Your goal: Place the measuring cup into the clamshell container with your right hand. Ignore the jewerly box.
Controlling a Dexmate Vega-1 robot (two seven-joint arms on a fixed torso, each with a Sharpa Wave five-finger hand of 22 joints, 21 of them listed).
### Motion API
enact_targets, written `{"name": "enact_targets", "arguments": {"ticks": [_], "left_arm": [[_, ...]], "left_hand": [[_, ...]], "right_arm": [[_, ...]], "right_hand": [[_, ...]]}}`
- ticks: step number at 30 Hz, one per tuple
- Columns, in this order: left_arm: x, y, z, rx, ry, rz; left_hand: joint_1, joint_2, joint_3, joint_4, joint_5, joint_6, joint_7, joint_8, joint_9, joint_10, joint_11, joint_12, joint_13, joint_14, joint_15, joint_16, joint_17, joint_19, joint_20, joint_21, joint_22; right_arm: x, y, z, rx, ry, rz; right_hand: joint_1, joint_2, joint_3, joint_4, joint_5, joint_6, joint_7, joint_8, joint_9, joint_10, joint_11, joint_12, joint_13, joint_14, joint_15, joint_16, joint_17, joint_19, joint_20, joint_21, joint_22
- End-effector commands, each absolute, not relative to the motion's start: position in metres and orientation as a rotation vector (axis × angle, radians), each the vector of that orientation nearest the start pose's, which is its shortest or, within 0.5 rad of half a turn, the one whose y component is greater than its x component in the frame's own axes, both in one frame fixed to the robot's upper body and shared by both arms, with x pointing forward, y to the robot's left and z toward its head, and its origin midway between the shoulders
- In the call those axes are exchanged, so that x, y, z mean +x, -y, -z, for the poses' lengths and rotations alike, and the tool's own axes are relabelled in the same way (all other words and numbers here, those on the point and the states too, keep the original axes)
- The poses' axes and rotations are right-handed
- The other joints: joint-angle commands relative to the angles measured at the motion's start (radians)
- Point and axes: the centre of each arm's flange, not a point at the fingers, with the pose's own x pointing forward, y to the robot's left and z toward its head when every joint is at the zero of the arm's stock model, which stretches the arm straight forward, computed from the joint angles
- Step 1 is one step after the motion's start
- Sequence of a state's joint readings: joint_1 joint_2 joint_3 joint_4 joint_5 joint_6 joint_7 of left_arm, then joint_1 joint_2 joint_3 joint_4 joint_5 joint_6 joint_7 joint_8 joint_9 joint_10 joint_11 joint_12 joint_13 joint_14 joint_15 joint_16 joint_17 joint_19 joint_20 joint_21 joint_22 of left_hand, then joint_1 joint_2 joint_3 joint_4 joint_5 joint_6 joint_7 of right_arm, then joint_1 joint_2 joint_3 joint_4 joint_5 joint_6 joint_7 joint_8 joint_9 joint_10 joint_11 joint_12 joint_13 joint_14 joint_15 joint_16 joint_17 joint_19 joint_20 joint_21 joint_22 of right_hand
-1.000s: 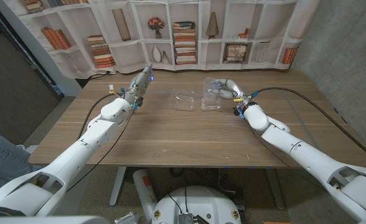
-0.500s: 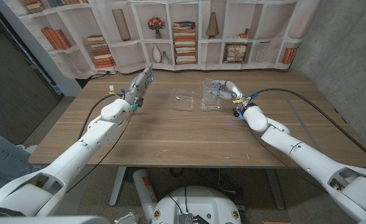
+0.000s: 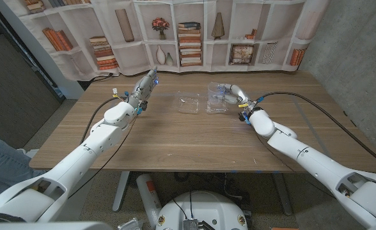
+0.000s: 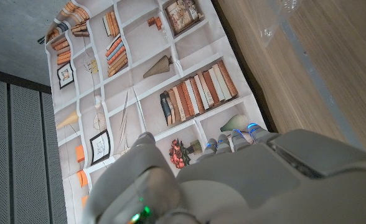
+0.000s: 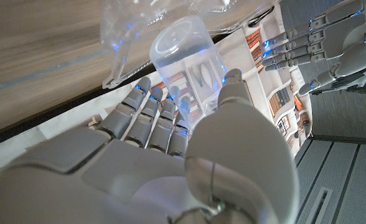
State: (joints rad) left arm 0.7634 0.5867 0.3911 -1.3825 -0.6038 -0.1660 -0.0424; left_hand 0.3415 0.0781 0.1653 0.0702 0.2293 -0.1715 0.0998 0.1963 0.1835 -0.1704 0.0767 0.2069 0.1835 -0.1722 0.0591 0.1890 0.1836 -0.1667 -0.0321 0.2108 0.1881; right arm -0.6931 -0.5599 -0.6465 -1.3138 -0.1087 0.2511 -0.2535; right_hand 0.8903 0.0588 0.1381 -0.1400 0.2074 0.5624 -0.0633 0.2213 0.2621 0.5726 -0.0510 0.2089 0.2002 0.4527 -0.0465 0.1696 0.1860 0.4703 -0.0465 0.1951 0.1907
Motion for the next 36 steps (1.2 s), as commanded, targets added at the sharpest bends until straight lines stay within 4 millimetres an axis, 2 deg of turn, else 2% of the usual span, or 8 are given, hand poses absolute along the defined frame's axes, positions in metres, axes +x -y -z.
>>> {"name": "enact_targets", "arguments": {"ticks": [1, 12, 16, 21, 24, 32, 36], "left_arm": [[0.649, -0.2873, -0.023, 0.099, 0.586, 0.243], [0.6484, -0.2857, -0.0221, 0.098, 0.585, 0.244], [0.6485, -0.2843, -0.0221, 0.099, 0.586, 0.247], [0.6487, -0.283, -0.0222, 0.099, 0.586, 0.248], [0.6487, -0.2827, -0.0222, 0.099, 0.586, 0.248], [0.6489, -0.2826, -0.0212, 0.096, 0.587, 0.248], [0.6492, -0.283, -0.0204, 0.094, 0.586, 0.248]], "left_hand": [[0.004, 0.004, -0.003, -0.001, -0.003, 0.006, -0.001, 0.003, 0.005, -0.045, -0.006, 0.001, 0.005, -0.148, 0.002, -0.001, 0.002, -0.24, -0.012, 0.003, 0.003], [0.005, 0.006, -0.004, -0.002, -0.003, 0.007, -0.002, 0.004, 0.005, -0.045, -0.006, 0.0, 0.005, -0.148, 0.001, -0.001, 0.002, -0.24, -0.012, 0.003, 0.003], [0.006, 0.006, -0.004, -0.002, -0.003, 0.006, -0.002, 0.003, 0.005, -0.044, -0.006, 0.001, 0.005, -0.148, 0.001, -0.001, 0.002, -0.24, -0.011, 0.003, 0.003], [0.006, 0.007, -0.004, -0.002, -0.003, 0.008, -0.002, 0.004, 0.005, -0.044, -0.007, 0.001, 0.005, -0.148, 0.003, -0.001, 0.002, -0.24, -0.011, 0.003, 0.003], [0.006, 0.007, -0.004, -0.002, -0.003, 0.008, -0.002, 0.004, 0.005, -0.044, -0.007, 0.0, 0.005, -0.147, 0.004, -0.001, 0.002, -0.239, -0.012, 0.003, 0.003], [0.007, 0.008, -0.004, -0.002, -0.004, 0.008, -0.001, 0.003, 0.005, -0.044, -0.007, 0.001, 0.005, -0.147, 0.003, 0.0, 0.002, -0.24, -0.011, 0.003, 0.003], [0.007, 0.008, -0.005, -0.002, -0.004, 0.008, -0.001, 0.004, 0.005, -0.043, -0.004, 0.001, 0.005, -0.147, 0.002, -0.001, 0.002, -0.24, -0.011, 0.003, 0.003]], "right_arm": [[0.6564, 0.1987, 0.0158, -0.802, 0.731, -0.122], [0.6551, 0.2008, 0.0145, -0.822, 0.725, -0.132], [0.6546, 0.2022, 0.0142, -0.828, 0.719, -0.136], [0.6539, 0.2037, 0.0137, -0.827, 0.718, -0.136], [0.6535, 0.2043, 0.013, -0.828, 0.719, -0.134], [0.6528, 0.2041, 0.0117, -0.843, 0.716, -0.138], [0.6528, 0.2035, 0.0113, -0.845, 0.712, -0.141]], "right_hand": [[-0.012, 0.014, 0.02, 0.026, 0.008, 0.001, -0.024, -0.008, 0.002, -0.022, 0.008, -0.007, 0.004, -0.027, -0.051, -0.002, 0.002, -0.019, -0.014, -0.005, 0.003], [-0.033, -0.005, 0.007, 0.03, 0.011, -0.034, -0.028, -0.019, 0.002, -0.061, 0.012, -0.01, 0.005, -0.069, -0.025, 0.002, 0.002, -0.046, 0.001, -0.006, 0.002], [-0.048, -0.013, -0.001, 0.035, 0.013, -0.051, -0.035, -0.023, 0.001, -0.075, 0.01, -0.01, 0.006, -0.09, -0.004, 0.002, 0.002, -0.064, 0.018, -0.007, 0.002], [-0.063, -0.019, -0.008, 0.04, 0.016, -0.069, -0.042, -0.026, 0.002, -0.091, 0.012, -0.01, 0.007, -0.108, 0.006, 0.003, 0.002, -0.078, 0.035, -0.007, 0.002], [-0.071, -0.022, -0.012, 0.043, 0.019, -0.081, -0.042, -0.027, 0.002, -0.107, 0.013, -0.011, 0.007, -0.121, 0.014, 0.003, 0.003, -0.093, 0.056, -0.009, 0.002], [-0.084, -0.026, -0.017, 0.047, 0.025, -0.111, -0.045, -0.032, 0.0, -0.145, 0.02, -0.015, 0.008, -0.152, 0.037, 0.003, 0.003, -0.116, 0.073, -0.009, 0.002], [-0.091, -0.03, -0.02, 0.048, 0.03, -0.141, -0.046, -0.037, -0.003, -0.172, 0.022, -0.015, 0.009, -0.181, 0.052, 0.002, 0.003, -0.137, 0.101, -0.009, 0.001]]}}
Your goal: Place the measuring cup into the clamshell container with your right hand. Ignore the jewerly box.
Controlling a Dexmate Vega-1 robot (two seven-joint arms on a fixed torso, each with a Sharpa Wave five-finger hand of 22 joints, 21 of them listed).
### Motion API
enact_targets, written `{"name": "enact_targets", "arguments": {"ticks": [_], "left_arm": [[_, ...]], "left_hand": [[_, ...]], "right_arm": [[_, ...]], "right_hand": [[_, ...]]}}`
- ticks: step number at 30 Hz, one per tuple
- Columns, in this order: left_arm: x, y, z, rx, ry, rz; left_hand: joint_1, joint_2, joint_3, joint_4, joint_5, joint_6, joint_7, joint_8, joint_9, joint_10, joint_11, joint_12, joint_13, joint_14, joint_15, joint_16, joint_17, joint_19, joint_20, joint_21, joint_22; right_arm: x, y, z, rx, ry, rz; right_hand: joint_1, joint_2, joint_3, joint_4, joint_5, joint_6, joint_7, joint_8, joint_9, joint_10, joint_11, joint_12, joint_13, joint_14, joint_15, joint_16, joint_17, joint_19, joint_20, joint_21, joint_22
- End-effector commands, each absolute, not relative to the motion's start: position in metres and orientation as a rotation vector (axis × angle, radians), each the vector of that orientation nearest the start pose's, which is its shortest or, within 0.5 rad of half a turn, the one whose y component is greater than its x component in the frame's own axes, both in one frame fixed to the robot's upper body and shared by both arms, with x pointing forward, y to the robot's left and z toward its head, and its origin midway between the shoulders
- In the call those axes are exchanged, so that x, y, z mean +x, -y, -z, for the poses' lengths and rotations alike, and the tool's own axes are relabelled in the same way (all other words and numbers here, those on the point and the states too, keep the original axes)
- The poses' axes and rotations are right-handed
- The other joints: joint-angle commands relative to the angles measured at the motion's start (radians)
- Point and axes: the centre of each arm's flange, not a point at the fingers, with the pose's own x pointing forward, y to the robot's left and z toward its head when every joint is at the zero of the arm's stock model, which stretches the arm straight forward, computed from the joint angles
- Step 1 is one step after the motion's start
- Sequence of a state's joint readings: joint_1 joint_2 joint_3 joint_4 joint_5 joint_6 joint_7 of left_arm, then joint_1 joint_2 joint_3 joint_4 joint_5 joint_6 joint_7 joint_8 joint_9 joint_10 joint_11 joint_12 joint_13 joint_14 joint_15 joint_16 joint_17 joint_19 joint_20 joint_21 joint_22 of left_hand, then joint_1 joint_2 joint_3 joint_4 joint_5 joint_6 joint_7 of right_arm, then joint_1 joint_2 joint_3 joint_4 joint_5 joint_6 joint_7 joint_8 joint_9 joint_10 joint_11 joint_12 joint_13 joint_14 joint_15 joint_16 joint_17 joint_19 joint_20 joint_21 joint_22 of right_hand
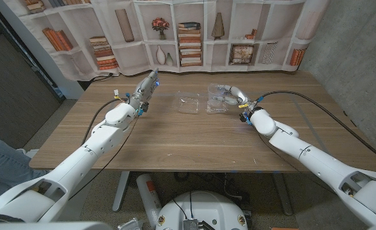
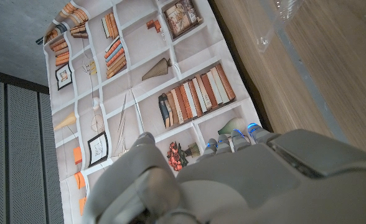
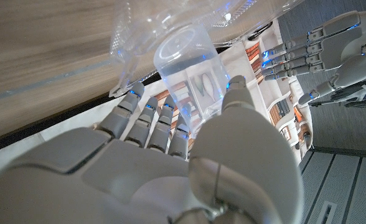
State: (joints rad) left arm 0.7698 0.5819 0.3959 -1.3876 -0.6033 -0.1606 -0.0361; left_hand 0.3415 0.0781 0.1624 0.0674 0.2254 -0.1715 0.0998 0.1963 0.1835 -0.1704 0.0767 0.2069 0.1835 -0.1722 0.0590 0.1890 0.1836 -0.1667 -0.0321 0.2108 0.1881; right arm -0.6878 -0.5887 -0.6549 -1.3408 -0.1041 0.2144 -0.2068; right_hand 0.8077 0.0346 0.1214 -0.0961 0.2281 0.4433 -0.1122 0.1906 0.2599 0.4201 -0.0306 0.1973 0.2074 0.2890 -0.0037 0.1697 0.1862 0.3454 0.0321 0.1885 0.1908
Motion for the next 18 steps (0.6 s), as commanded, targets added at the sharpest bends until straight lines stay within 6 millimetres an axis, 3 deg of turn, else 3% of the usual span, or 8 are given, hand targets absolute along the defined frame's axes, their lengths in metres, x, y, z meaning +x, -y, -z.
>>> {"name": "enact_targets", "arguments": {"ticks": [1, 18], "left_arm": [[0.6493, -0.2831, -0.0202, 0.095, 0.585, 0.248], [0.6506, -0.2833, -0.0181, 0.093, 0.58, 0.25]], "left_hand": [[0.007, 0.008, -0.002, 0.001, 0.0, 0.009, -0.001, 0.004, 0.005, -0.043, -0.005, 0.001, 0.005, -0.147, 0.002, 0.0, 0.002, -0.24, -0.011, 0.003, 0.003], [0.008, 0.01, -0.002, 0.0, -0.001, 0.011, 0.0, 0.004, 0.005, -0.043, -0.007, 0.001, 0.005, -0.147, 0.002, 0.0, 0.002, -0.24, -0.012, 0.003, 0.003]], "right_arm": [[0.6528, 0.2033, 0.0112, -0.847, 0.711, -0.142], [0.6543, 0.2017, 0.0125, -0.862, 0.69, -0.148]], "right_hand": [[-0.009, -0.006, -0.004, 0.004, 0.011, -0.027, 0.001, -0.006, -0.001, -0.022, 0.003, -0.003, 0.002, -0.022, 0.011, 0.002, 0.003, -0.014, 0.026, -0.002, 0.001], [-0.035, -0.02, -0.019, 0.01, 0.024, -0.1, 0.001, -0.013, -0.011, -0.088, 0.012, -0.006, 0.002, -0.073, 0.03, 0.005, 0.004, -0.053, 0.051, -0.001, 0.001]]}}
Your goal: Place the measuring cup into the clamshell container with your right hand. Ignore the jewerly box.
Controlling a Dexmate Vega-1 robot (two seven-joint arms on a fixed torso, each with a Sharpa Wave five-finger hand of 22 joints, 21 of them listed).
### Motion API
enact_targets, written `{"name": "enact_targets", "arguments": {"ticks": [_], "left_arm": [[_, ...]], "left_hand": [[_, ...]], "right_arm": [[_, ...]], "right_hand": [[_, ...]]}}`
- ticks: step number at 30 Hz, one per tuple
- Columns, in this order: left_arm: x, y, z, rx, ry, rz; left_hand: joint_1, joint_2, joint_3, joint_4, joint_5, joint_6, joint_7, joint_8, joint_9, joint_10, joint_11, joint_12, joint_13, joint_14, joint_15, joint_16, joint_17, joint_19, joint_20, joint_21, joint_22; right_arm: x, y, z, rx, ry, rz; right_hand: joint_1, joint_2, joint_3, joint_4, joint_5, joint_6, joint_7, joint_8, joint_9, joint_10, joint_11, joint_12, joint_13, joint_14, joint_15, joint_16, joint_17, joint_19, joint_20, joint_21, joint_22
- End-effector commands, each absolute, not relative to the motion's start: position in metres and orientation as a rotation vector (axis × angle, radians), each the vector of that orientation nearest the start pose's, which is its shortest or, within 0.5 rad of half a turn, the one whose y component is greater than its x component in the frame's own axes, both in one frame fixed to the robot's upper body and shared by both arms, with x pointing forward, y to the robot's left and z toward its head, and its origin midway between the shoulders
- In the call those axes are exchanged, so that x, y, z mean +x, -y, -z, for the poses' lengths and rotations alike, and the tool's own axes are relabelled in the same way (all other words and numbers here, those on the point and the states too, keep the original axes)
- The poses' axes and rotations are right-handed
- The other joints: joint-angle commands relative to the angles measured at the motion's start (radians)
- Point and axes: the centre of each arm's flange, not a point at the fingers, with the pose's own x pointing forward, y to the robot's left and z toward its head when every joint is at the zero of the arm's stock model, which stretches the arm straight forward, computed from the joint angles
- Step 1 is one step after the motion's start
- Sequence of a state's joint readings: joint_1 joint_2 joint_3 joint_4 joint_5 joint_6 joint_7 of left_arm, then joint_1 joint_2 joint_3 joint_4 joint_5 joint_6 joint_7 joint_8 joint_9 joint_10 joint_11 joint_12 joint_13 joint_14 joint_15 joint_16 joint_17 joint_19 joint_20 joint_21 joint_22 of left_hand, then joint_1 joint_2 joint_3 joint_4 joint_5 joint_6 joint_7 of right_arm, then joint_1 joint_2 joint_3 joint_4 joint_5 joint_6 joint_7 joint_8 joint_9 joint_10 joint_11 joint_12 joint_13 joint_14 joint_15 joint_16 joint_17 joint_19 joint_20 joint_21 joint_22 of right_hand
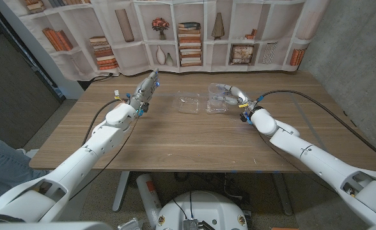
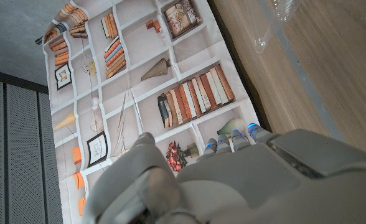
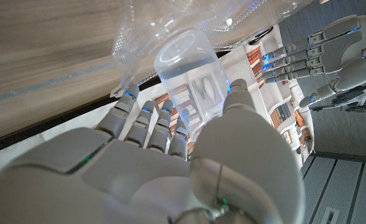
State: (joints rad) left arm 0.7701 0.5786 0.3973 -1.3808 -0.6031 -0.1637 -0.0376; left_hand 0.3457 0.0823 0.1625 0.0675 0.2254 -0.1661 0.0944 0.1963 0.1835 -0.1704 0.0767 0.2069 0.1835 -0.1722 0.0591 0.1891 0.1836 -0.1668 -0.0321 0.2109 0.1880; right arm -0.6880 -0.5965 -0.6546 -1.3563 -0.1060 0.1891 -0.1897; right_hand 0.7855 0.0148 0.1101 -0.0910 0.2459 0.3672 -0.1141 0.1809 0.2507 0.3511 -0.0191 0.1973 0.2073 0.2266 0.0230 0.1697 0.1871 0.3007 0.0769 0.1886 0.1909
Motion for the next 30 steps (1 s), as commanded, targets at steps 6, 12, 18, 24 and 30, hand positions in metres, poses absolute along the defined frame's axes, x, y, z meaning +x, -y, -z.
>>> {"name": "enact_targets", "arguments": {"ticks": [6, 12, 18, 24, 30], "left_arm": [[0.6504, -0.2833, -0.0182, 0.097, 0.579, 0.25], [0.6503, -0.2818, -0.02, 0.101, 0.58, 0.253], [0.6507, -0.2797, -0.0216, 0.106, 0.58, 0.258], [0.6509, -0.2779, -0.0226, 0.107, 0.581, 0.261], [0.6507, -0.2766, -0.0225, 0.106, 0.583, 0.263]], "left_hand": [[0.005, 0.006, -0.003, 0.0, -0.001, 0.006, 0.005, 0.004, 0.005, -0.043, -0.007, 0.001, 0.005, -0.147, 0.002, 0.0, 0.002, -0.24, -0.011, 0.003, 0.003], [0.005, 0.006, -0.003, 0.0, -0.002, 0.007, 0.005, 0.004, 0.005, -0.044, -0.007, 0.0, 0.005, -0.147, 0.002, 0.0, 0.002, -0.241, -0.011, 0.003, 0.003], [0.005, 0.007, -0.003, 0.0, -0.002, 0.007, 0.005, 0.004, 0.005, -0.044, -0.008, 0.0, 0.005, -0.147, 0.003, -0.001, 0.002, -0.242, -0.01, 0.003, 0.003], [0.006, 0.007, -0.004, 0.0, -0.002, 0.007, 0.005, 0.004, 0.005, -0.044, -0.008, 0.0, 0.005, -0.147, 0.002, -0.001, 0.002, -0.243, -0.011, 0.003, 0.003], [0.006, 0.008, -0.004, 0.0, -0.002, 0.007, 0.006, 0.004, 0.005, -0.044, -0.008, 0.0, 0.005, -0.147, 0.002, -0.001, 0.002, -0.243, -0.011, 0.003, 0.003]], "right_arm": [[0.6544, 0.201, 0.0122, -0.875, 0.683, -0.151], [0.6535, 0.2016, 0.0107, -0.874, 0.689, -0.148], [0.6516, 0.2036, 0.0099, -0.876, 0.699, -0.138], [0.6492, 0.2049, 0.0093, -0.876, 0.71, -0.126], [0.647, 0.2047, 0.0085, -0.884, 0.714, -0.123]], "right_hand": [[-0.033, -0.01, -0.02, 0.012, 0.014, -0.06, 0.003, -0.002, -0.008, -0.057, 0.015, -0.007, 0.002, -0.046, 0.013, 0.003, 0.003, -0.04, 0.029, -0.004, 0.001], [-0.046, -0.016, -0.028, 0.016, 0.02, -0.082, 0.005, -0.002, -0.012, -0.076, 0.018, -0.005, 0.002, -0.064, 0.018, 0.004, 0.004, -0.055, 0.035, -0.003, 0.001], [-0.057, -0.024, -0.036, 0.02, 0.024, -0.094, 0.007, -0.001, -0.014, -0.086, 0.018, -0.003, 0.002, -0.076, 0.02, 0.005, 0.004, -0.065, 0.042, -0.003, 0.001], [-0.066, -0.031, -0.042, 0.023, 0.027, -0.098, 0.009, 0.001, -0.015, -0.092, 0.018, -0.002, 0.002, -0.079, 0.024, 0.007, 0.004, -0.068, 0.045, -0.002, 0.001], [-0.087, -0.047, -0.058, 0.03, 0.033, -0.114, 0.009, 0.0, -0.018, -0.102, 0.022, -0.001, 0.002, -0.086, 0.026, 0.008, 0.004, -0.071, 0.047, 0.001, 0.001]]}}
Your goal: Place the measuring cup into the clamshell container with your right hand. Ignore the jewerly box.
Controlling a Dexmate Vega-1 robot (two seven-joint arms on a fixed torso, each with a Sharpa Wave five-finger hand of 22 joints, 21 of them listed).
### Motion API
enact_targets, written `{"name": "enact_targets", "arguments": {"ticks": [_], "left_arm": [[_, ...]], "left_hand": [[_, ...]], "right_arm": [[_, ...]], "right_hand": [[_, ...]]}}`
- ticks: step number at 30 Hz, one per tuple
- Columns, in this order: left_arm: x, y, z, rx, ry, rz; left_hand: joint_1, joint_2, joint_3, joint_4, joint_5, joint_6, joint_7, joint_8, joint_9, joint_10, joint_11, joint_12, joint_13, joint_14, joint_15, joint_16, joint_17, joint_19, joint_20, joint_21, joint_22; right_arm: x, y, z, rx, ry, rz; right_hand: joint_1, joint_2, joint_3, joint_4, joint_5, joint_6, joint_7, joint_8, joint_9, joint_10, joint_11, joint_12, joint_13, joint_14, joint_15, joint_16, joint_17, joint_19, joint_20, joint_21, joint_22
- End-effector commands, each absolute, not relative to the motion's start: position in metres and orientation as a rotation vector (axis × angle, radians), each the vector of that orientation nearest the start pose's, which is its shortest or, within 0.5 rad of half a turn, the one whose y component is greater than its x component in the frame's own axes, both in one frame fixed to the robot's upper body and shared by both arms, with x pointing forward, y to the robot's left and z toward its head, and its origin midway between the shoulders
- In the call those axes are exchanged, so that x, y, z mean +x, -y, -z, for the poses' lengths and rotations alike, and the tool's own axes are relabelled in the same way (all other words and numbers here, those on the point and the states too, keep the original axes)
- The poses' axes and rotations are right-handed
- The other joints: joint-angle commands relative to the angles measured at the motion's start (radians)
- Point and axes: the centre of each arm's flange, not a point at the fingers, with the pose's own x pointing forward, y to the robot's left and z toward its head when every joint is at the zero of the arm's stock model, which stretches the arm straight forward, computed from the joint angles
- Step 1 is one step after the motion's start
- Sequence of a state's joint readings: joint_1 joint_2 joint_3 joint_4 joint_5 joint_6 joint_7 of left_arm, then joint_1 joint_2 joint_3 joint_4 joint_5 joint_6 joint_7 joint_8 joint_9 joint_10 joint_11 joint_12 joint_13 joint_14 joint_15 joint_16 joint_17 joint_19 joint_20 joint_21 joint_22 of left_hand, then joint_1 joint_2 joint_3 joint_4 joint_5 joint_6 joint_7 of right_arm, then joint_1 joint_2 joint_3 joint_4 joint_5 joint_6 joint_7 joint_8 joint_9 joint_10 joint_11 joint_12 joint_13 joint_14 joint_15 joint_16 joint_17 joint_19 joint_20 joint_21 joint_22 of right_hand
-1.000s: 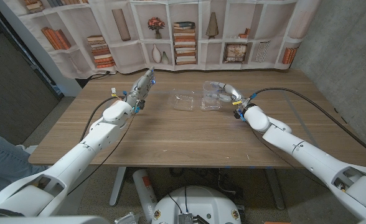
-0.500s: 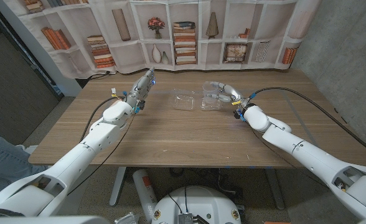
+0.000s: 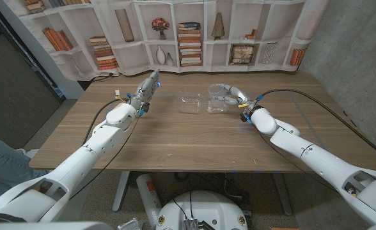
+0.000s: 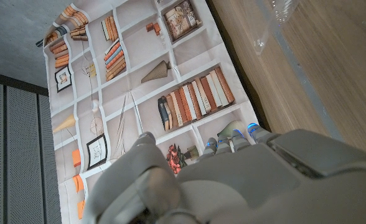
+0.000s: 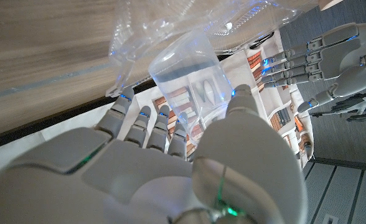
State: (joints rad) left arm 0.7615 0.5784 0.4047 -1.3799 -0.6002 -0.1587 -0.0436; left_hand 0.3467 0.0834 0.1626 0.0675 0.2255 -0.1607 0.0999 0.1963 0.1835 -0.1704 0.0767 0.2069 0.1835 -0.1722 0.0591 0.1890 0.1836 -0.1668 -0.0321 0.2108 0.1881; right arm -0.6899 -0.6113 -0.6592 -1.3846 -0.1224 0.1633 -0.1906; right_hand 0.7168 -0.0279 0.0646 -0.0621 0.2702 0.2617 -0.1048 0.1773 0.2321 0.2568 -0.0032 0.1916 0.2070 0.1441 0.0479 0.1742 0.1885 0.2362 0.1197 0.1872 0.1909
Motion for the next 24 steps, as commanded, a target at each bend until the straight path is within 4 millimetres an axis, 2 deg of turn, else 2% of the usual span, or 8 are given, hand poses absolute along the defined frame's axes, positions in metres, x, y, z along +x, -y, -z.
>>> {"name": "enact_targets", "arguments": {"ticks": [1, 10, 24], "left_arm": [[0.6506, -0.2765, -0.0223, 0.105, 0.583, 0.263], [0.6491, -0.2765, -0.0198, 0.101, 0.583, 0.262], [0.6471, -0.2778, -0.0172, 0.1, 0.582, 0.26]], "left_hand": [[0.005, 0.007, -0.004, -0.001, -0.002, 0.002, 0.0, 0.004, 0.005, -0.044, -0.008, 0.0, 0.005, -0.147, 0.003, -0.001, 0.002, -0.243, -0.012, 0.003, 0.003], [0.006, 0.007, -0.005, -0.001, -0.003, 0.003, -0.001, 0.004, 0.005, -0.044, -0.008, 0.0, 0.005, -0.147, 0.001, -0.001, 0.002, -0.243, -0.01, 0.003, 0.003], [0.007, 0.008, -0.006, -0.001, -0.003, 0.006, -0.002, 0.005, 0.005, -0.044, -0.008, 0.0, 0.005, -0.147, 0.001, -0.001, 0.002, -0.242, -0.011, 0.003, 0.003]], "right_arm": [[0.647, 0.2046, 0.0085, -0.885, 0.713, -0.122], [0.646, 0.2032, 0.0074, -0.904, 0.701, -0.122], [0.6449, 0.2009, 0.0067, -0.901, 0.705, -0.118]], "right_hand": [[-0.021, -0.006, -0.014, 0.001, 0.01, -0.01, 0.0, 0.004, 0.0, -0.009, 0.005, 0.006, 0.003, -0.005, 0.003, 0.004, 0.002, -0.007, 0.004, 0.003, 0.001], [-0.057, -0.028, -0.042, 0.015, 0.033, -0.083, 0.013, -0.003, -0.007, -0.059, 0.013, 0.003, 0.002, -0.036, 0.019, 0.004, 0.003, -0.032, 0.019, 0.003, 0.001], [-0.067, -0.03, -0.05, 0.019, 0.043, -0.097, 0.017, 0.002, -0.01, -0.072, 0.016, 0.006, 0.002, -0.046, 0.019, 0.006, 0.003, -0.042, 0.021, 0.004, 0.001]]}}
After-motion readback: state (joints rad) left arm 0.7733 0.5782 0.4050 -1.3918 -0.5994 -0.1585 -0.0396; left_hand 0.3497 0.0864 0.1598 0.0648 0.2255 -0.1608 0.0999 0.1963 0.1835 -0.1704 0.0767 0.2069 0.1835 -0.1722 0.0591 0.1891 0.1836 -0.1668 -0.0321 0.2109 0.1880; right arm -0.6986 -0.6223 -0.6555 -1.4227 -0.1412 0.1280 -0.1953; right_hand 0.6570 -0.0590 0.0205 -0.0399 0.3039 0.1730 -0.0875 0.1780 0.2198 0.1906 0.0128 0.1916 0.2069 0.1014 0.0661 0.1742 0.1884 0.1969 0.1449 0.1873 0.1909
